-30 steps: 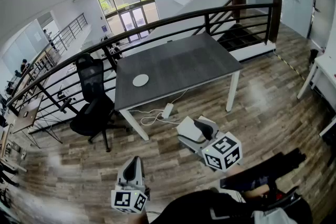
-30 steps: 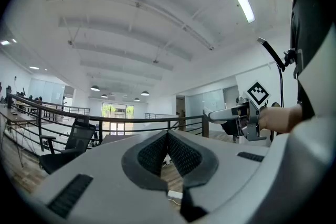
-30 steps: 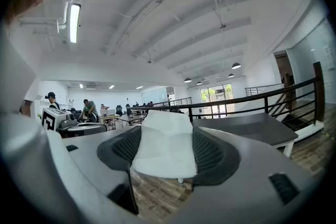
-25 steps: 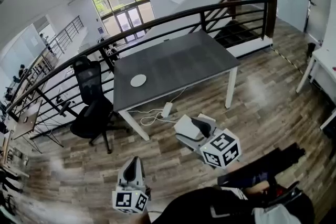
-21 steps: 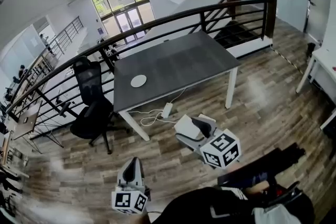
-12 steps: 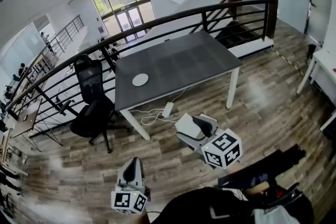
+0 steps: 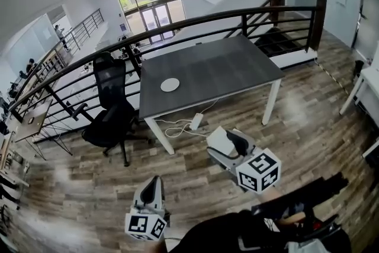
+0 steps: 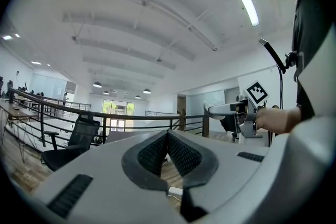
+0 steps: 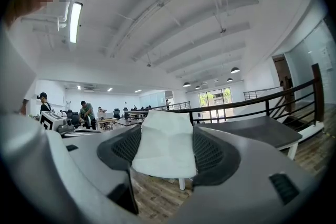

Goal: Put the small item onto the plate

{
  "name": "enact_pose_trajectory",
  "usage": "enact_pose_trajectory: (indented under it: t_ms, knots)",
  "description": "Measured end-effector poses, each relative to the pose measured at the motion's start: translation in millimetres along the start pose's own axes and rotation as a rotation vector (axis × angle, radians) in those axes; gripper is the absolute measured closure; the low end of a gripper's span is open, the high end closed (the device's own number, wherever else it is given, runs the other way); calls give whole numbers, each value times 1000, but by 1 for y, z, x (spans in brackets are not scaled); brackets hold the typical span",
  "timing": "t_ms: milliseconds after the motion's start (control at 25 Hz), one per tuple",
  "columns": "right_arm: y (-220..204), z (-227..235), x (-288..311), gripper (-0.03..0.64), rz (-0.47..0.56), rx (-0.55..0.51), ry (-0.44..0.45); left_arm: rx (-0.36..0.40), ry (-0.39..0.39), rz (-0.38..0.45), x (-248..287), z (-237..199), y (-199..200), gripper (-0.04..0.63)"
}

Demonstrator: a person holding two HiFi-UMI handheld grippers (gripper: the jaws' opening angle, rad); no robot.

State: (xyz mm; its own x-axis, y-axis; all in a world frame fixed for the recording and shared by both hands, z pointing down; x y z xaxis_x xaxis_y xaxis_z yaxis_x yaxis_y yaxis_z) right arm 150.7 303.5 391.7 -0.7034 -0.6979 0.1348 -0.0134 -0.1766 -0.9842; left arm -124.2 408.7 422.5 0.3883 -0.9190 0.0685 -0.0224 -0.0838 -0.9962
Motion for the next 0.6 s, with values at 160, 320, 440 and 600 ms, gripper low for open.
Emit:
enact_pose_trajectory:
  t_ms: [160, 320, 440, 600]
  knots:
    - [3, -14, -1, 304, 4, -11, -8, -11, -6, 9, -12, -7, -1, 591]
    - [6, -29, 2, 304, 29, -11, -8, -9, -27, 12, -20, -12, -2, 591]
    - [10, -36, 6, 304, 28, -23, -2, -10, -24, 29, -25, -16, 0, 591]
    - [9, -31, 19, 304, 31, -27, 5, -14, -7, 40, -24, -22, -3, 591]
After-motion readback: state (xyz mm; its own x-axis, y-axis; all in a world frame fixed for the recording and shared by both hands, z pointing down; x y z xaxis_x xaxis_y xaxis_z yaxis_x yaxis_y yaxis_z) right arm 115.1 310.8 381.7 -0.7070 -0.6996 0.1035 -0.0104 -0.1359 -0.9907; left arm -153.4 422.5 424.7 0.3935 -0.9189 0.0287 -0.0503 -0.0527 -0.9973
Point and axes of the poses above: the fingertips, and each gripper's own axes: x forward along the fingers, z to its right, y out of its top, the point moved 8 cm from there along -x, backward along the fingers, and after that the axes turned 3 degrees about -z, right-handed, at the moved point
